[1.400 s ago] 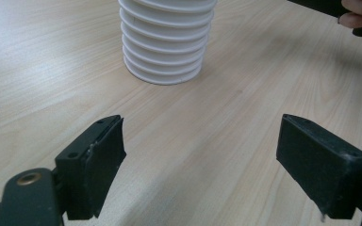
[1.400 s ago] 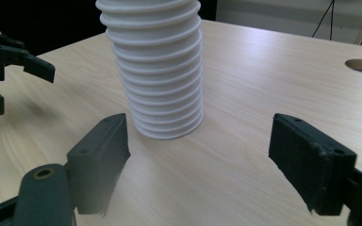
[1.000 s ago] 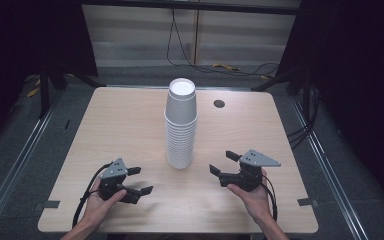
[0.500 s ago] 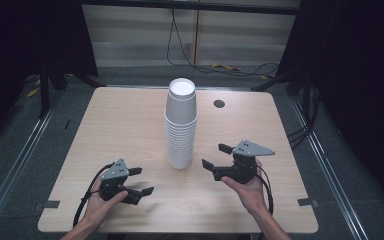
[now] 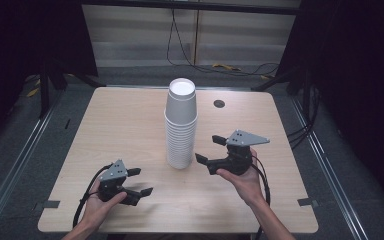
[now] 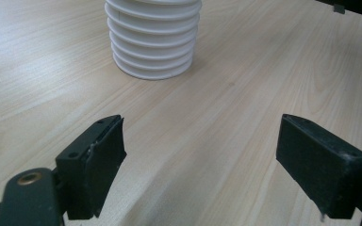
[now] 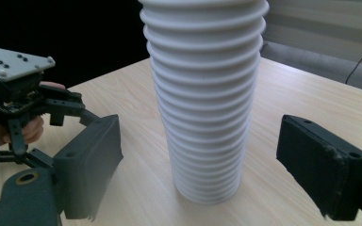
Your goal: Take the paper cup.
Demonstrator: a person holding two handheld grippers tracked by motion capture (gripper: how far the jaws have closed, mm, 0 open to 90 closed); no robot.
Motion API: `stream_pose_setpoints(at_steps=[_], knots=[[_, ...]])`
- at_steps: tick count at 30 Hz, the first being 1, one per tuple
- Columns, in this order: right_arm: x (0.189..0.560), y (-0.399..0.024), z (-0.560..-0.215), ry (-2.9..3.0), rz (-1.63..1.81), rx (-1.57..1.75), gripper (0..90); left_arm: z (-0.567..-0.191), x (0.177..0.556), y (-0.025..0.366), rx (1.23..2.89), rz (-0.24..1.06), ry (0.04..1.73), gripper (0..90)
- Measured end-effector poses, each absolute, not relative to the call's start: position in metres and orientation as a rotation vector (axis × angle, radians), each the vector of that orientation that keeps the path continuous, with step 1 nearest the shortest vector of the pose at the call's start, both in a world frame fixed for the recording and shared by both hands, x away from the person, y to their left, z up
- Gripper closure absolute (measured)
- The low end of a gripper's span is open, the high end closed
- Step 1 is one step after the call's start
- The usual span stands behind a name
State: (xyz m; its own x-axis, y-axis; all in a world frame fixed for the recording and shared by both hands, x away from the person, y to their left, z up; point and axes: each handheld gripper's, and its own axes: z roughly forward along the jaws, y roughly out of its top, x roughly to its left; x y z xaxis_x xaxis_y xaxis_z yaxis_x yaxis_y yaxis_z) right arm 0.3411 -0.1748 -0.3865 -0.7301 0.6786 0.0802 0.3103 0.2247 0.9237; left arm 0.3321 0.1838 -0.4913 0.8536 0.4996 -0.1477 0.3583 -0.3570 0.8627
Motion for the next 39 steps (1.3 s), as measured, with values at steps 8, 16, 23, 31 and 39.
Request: stream_pose_setpoints(at_steps=[8, 16, 23, 31, 39], knots=[[0.348, -0.168, -0.362, 2.127, 1.547, 0.878, 14.5, -0.491, 0.332, 0.184, 1.983, 0.171, 0.629, 15.9], [0.355, -0.170, -0.344, 2.114, 1.555, 0.859, 14.9, -0.491, 0.332, 0.186, 1.989, 0.188, 0.634, 15.9], [0.361, -0.167, -0.331, 2.140, 1.554, 0.836, 15.5, -0.492, 0.332, 0.185, 1.989, 0.187, 0.635, 15.9], [0.369, -0.167, -0.313, 2.154, 1.562, 0.825, 15.4, -0.491, 0.332, 0.185, 1.985, 0.190, 0.635, 16.1], [0.379, -0.160, -0.296, 2.170, 1.558, 0.795, 15.5, -0.492, 0.332, 0.186, 1.986, 0.190, 0.636, 16.2]])
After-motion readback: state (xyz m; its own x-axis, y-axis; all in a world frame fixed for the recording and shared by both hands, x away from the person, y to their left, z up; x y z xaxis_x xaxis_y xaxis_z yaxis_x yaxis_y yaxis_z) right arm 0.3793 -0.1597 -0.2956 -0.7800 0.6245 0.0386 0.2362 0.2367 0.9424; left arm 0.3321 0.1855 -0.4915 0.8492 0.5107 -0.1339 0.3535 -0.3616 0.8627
